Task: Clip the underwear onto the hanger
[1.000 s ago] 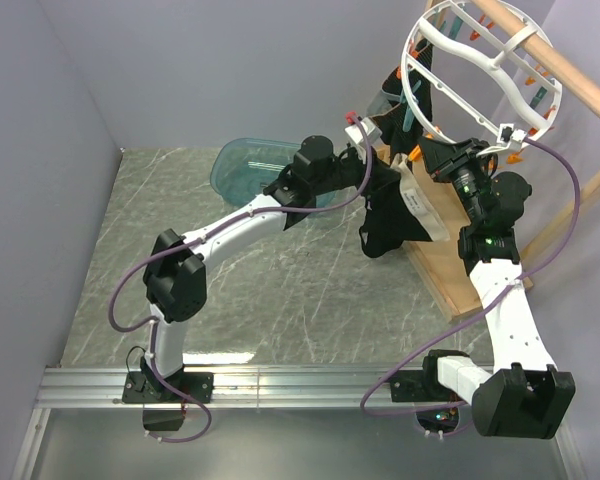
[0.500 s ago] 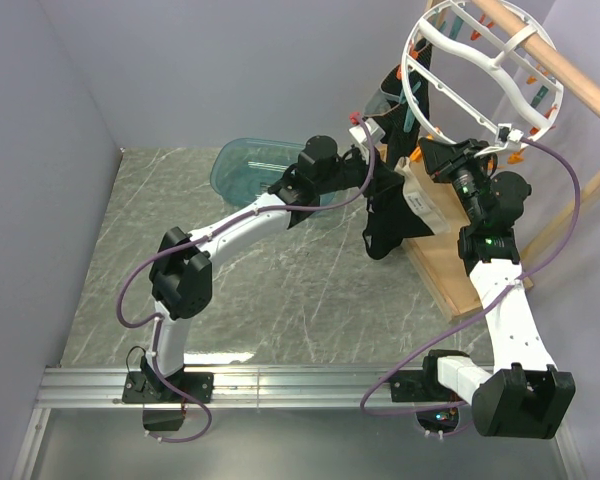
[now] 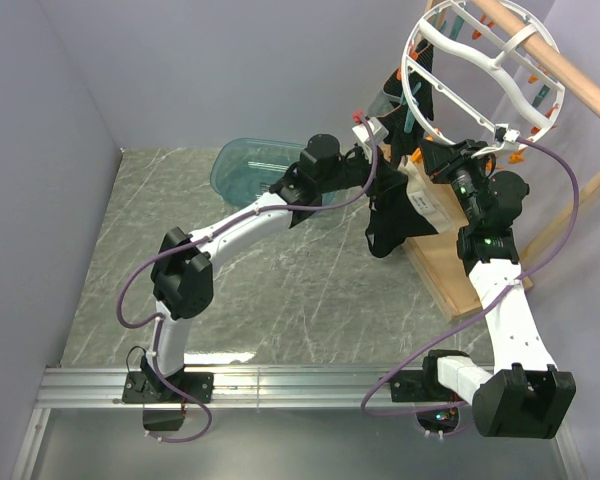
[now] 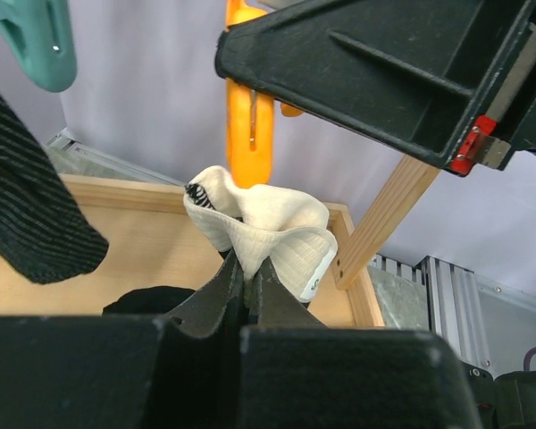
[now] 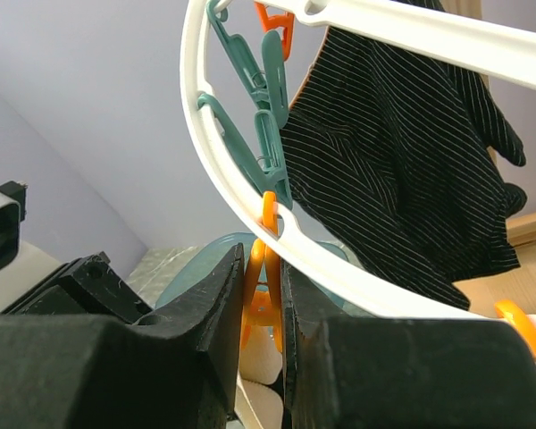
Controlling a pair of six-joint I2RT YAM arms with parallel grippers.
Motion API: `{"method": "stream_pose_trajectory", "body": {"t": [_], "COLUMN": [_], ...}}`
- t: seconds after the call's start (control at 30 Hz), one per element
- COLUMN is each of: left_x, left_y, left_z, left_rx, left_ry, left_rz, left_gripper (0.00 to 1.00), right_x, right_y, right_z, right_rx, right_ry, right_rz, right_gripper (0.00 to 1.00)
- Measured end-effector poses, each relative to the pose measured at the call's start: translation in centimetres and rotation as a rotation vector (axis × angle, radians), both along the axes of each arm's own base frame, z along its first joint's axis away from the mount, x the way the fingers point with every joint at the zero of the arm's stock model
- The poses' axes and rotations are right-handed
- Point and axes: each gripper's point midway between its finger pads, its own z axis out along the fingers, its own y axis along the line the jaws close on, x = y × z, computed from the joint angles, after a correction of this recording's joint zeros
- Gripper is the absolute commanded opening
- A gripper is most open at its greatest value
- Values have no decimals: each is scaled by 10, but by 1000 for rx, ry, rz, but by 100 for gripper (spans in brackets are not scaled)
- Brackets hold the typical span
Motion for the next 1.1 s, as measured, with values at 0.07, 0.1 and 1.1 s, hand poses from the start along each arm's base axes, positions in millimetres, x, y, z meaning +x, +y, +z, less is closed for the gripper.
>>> {"method": "stream_pose_trajectory", "body": {"t": [0.07, 0.1, 1.1], "left_x": [-2, -3, -7], "left_y": [-2, -2, -6], "left_z": [0, 0, -1], "left_rx": [2, 3, 21], "left_ry": [-7, -9, -49], "left_rz": [-4, -5, -7], "left_gripper": [0, 0, 0], "right_x": [0, 0, 1], "right_y": [0, 0, -1], "right_z": [0, 0, -6], "right_rx": [1, 1, -43], "right_ry": [0, 1, 10], "right_rz": [-1, -1, -15], "right_gripper": [0, 0, 0]}}
